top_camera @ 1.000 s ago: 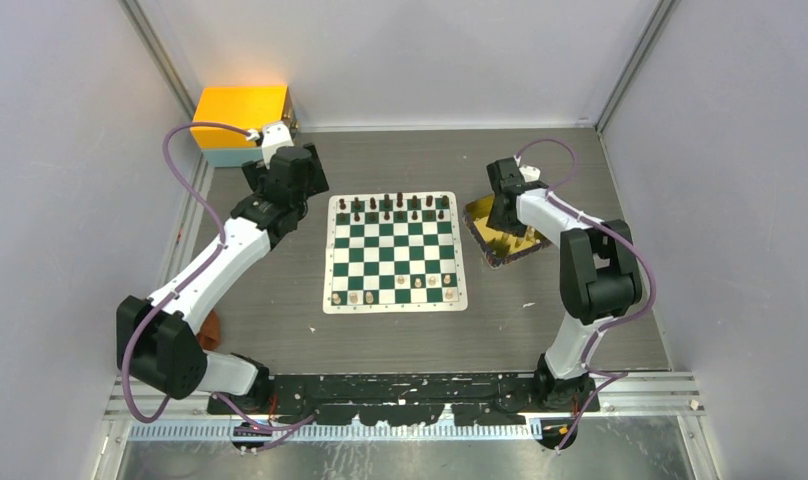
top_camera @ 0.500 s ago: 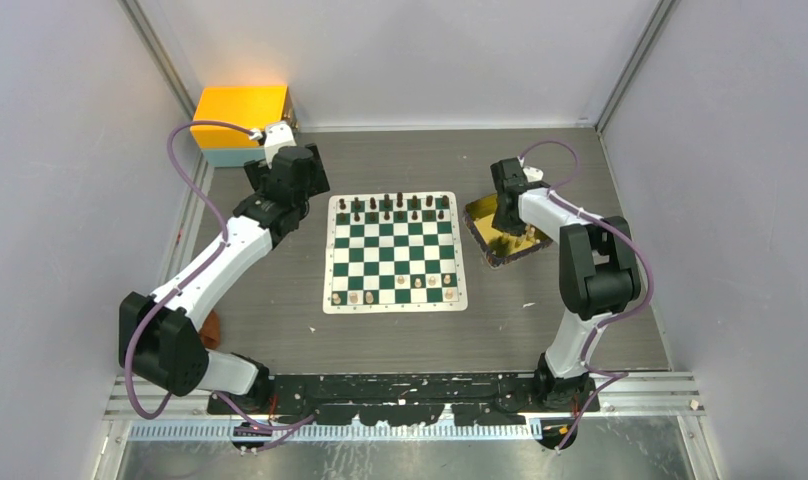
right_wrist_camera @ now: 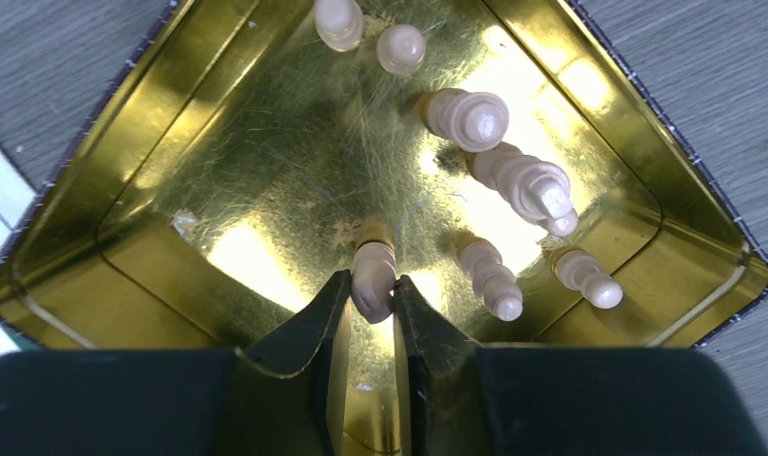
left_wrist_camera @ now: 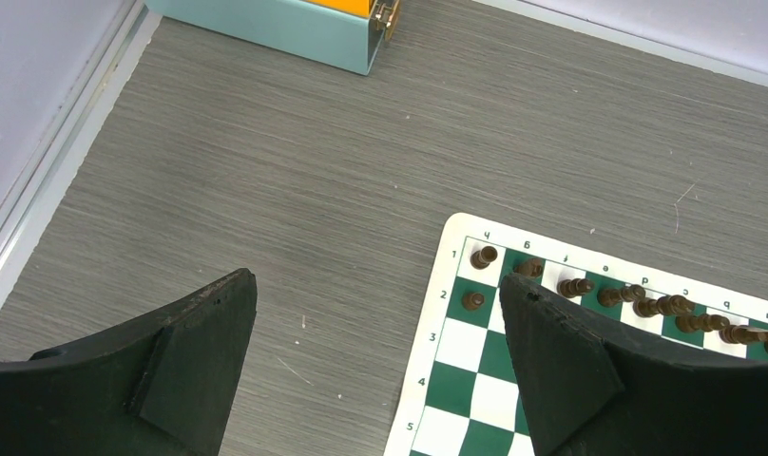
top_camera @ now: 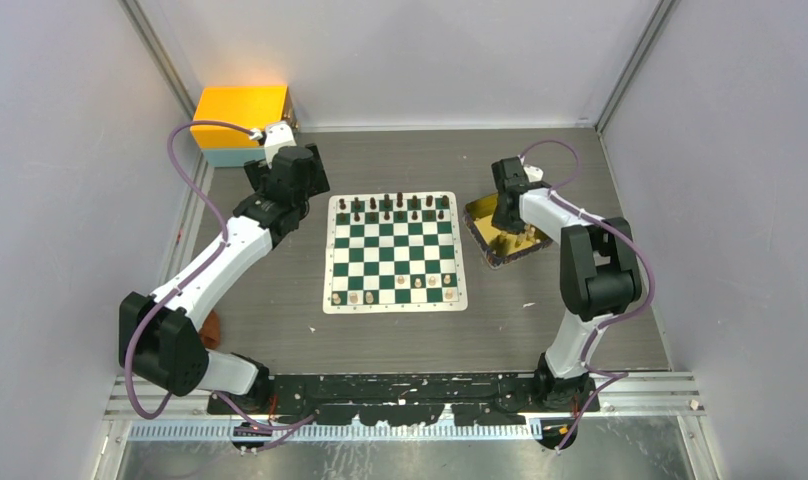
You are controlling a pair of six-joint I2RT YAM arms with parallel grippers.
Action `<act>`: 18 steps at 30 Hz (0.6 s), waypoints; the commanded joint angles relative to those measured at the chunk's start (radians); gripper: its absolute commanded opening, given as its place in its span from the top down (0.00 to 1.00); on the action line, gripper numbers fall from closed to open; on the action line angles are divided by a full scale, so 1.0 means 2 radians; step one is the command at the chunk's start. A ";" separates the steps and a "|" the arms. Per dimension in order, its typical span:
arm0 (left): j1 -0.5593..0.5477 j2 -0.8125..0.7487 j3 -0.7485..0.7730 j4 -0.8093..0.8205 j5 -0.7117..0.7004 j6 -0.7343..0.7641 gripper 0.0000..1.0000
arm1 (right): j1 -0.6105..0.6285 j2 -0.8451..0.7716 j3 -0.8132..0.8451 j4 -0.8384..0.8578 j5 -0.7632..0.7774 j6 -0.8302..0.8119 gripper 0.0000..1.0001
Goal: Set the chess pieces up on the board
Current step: Pick up the chess piece from the storage box.
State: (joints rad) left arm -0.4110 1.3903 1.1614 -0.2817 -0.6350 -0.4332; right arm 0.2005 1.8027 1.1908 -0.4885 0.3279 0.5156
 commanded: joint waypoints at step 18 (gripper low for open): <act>-0.001 -0.008 0.020 0.015 -0.004 0.001 0.01 | 0.062 -0.121 0.009 0.000 -0.025 -0.014 1.00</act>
State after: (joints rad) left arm -0.4110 1.3903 1.1614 -0.2817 -0.6346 -0.4339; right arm 0.2359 1.6463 1.1790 -0.4515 0.2497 0.5243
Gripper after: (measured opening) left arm 0.991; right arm 0.256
